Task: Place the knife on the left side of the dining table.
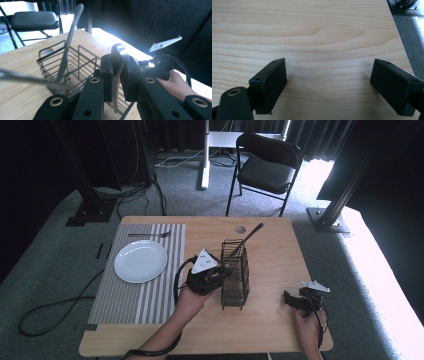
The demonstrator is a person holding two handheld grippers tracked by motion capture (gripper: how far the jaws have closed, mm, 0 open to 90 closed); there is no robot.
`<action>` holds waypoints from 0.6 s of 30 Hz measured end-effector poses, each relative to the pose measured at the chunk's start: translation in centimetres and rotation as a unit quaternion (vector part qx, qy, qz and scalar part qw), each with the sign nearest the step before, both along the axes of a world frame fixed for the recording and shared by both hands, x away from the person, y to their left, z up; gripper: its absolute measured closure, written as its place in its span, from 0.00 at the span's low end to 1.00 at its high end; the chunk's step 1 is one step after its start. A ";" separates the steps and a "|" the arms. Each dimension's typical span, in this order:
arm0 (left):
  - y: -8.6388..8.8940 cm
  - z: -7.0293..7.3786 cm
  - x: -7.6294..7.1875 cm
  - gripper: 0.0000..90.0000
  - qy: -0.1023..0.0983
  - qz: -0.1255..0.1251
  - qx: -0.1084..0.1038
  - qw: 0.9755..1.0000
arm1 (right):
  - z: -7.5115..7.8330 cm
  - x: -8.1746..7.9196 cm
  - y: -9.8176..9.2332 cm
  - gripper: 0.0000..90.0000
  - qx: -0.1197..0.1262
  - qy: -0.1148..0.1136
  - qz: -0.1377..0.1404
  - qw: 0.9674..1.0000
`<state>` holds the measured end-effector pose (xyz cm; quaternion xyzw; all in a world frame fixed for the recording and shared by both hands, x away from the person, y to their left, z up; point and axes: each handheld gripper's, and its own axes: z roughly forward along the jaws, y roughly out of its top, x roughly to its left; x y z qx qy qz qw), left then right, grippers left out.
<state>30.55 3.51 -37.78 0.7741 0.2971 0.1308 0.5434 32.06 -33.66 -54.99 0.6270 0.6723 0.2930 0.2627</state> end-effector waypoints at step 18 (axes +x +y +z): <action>-2.4 -0.9 1.8 0.93 -0.048 -0.053 -0.046 0.996 | 0.0 0.0 0.0 0.15 0.000 0.000 0.000 1.000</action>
